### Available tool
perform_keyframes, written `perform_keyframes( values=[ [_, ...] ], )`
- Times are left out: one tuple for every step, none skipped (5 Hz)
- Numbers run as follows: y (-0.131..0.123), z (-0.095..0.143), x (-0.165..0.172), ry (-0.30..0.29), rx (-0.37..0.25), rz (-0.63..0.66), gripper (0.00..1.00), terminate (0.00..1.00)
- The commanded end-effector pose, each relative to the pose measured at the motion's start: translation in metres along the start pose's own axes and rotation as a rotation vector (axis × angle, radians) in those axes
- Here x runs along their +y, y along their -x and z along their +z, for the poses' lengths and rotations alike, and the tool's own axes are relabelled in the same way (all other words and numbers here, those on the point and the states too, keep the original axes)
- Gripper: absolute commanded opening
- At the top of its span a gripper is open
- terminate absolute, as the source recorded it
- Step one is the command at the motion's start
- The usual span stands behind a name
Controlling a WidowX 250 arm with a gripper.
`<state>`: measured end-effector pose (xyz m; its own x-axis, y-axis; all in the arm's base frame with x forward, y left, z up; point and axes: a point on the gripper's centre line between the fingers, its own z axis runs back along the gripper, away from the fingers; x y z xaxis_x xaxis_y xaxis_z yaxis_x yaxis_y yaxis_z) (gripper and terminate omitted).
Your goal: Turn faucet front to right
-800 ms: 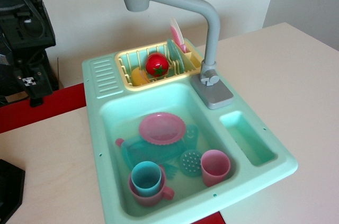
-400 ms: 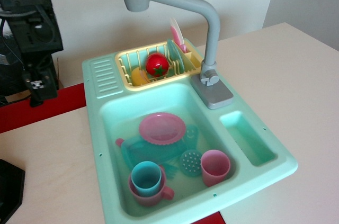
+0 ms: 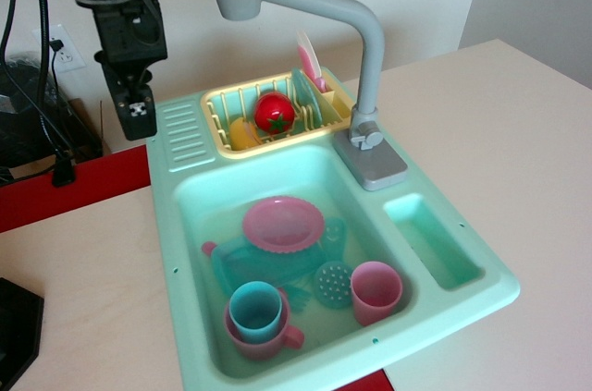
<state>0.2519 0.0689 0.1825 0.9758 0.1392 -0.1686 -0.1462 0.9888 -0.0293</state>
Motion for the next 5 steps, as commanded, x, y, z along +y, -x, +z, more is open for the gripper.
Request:
perform_keyframes(
  values=[
    [-0.031, 0.006, 0.02, -0.011, -0.022, 0.005, 1.0, 0.0],
    [-0.051, 0.005, 0.014, -0.008, -0.019, -0.023, 1.0, 0.0],
    [-0.068, 0.006, 0.001, -0.012, -0.015, -0.06, 1.0, 0.0],
    [-0.074, 0.006, -0.018, -0.014, -0.008, -0.105, 1.0, 0.0],
    [-0.072, 0.001, -0.048, -0.022, 0.004, -0.182, 1.0, 0.0]
  ],
)
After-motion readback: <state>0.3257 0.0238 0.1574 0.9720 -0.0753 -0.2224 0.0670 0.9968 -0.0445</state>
